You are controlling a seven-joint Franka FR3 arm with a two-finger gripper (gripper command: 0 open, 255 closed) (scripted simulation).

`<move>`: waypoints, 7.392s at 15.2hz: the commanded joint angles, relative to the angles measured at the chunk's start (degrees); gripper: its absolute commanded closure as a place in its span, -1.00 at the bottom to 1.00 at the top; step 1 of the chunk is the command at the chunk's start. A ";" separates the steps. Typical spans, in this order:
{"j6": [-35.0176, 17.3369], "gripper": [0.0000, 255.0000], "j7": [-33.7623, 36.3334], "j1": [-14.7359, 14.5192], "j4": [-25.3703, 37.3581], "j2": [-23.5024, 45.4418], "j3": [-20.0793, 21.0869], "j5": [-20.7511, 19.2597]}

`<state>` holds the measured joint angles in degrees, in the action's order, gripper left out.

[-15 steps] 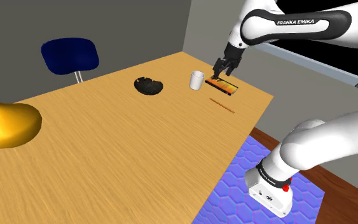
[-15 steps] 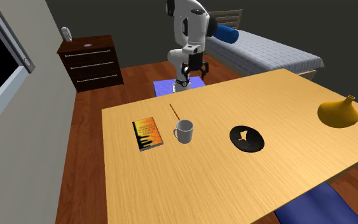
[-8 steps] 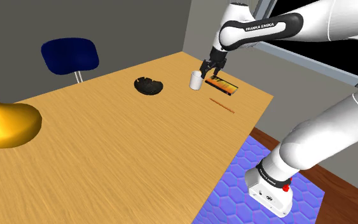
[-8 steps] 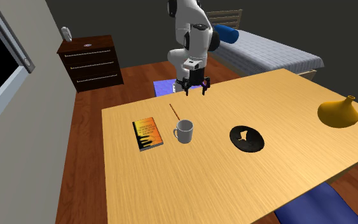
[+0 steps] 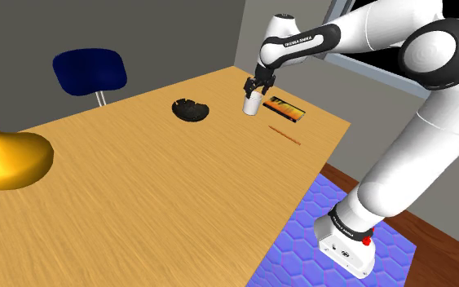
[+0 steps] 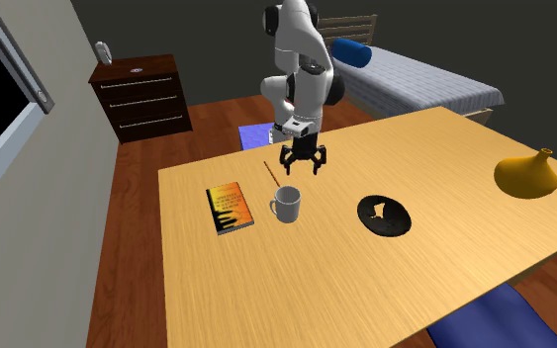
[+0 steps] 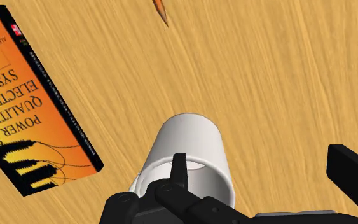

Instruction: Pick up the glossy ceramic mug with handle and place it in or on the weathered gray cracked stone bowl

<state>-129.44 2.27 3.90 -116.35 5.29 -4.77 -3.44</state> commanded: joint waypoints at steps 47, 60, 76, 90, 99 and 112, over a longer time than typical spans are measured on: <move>5.39 1.00 -0.25 0.77 15.74 9.46 -0.54 0.07; 12.83 1.00 6.77 -3.87 25.28 12.10 1.76 -1.32; 31.42 1.00 21.62 -16.68 66.68 36.62 5.36 -4.26; 23.80 1.00 24.11 -18.06 61.46 39.26 5.38 -4.68; 20.13 1.00 24.58 -17.99 57.64 39.14 5.36 -4.82; 25.00 -1.00 24.37 -18.43 61.31 37.96 5.44 -4.71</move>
<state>-105.87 26.64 -14.37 -55.64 44.01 0.64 -8.17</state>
